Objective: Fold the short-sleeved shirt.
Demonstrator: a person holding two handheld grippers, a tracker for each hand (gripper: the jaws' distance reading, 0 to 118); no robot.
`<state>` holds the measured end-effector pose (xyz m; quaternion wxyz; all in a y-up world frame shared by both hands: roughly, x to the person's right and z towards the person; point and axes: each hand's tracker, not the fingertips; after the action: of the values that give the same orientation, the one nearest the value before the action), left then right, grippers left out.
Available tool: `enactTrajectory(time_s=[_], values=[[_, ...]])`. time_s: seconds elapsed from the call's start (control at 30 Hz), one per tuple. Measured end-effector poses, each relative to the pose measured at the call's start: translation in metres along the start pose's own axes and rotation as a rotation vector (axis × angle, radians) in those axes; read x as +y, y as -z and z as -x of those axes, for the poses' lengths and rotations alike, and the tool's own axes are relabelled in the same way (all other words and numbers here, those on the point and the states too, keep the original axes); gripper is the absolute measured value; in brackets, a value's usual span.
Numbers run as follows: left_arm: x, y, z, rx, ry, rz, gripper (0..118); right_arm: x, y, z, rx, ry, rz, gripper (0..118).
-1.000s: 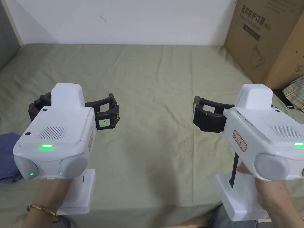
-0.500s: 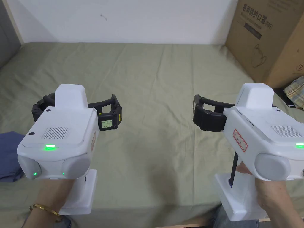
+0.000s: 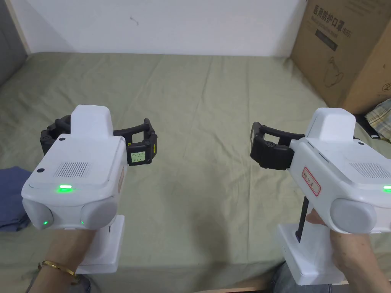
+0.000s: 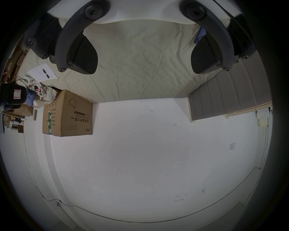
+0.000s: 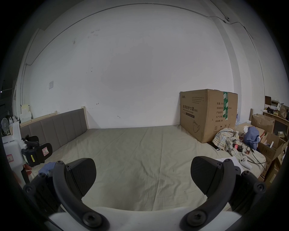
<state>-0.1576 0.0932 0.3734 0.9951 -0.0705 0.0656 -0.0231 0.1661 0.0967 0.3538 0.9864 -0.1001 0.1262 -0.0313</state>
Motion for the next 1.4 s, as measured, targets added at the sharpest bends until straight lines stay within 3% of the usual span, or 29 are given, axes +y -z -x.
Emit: enactTrajectory(time_s=[0.07, 0.47, 1.1, 1.13, 1.17, 1.4], values=[[0.0001, 0.0001, -0.0004, -0.001, 0.001, -0.001, 118, -0.0017, 0.0003, 0.0006, 0.004, 0.024, 0.026, 118], [-0.0008, -0.0018, -0.0040, -0.012, 0.006, 0.006, 118, -0.0019, -0.0003, 0.0006, -0.003, -0.048, 0.014, 118], [-0.0006, -0.0004, -0.0024, -0.020, -0.011, 0.008, 118, -0.0005, -0.0026, -0.0001, -0.006, -0.066, 0.007, 118], [-0.0008, 0.0000, -0.0024, -0.019, -0.011, 0.010, 118, -0.0031, -0.0023, 0.0016, 0.018, 0.022, 0.031, 118], [-0.0009, 0.0002, -0.0022, -0.019, -0.012, 0.011, 118, -0.0025, -0.0023, 0.0012, 0.009, -0.009, 0.023, 118], [0.0005, -0.0011, -0.0025, -0.015, -0.012, 0.010, 118, -0.0020, -0.0017, 0.0037, 0.026, -0.007, 0.008, 118]])
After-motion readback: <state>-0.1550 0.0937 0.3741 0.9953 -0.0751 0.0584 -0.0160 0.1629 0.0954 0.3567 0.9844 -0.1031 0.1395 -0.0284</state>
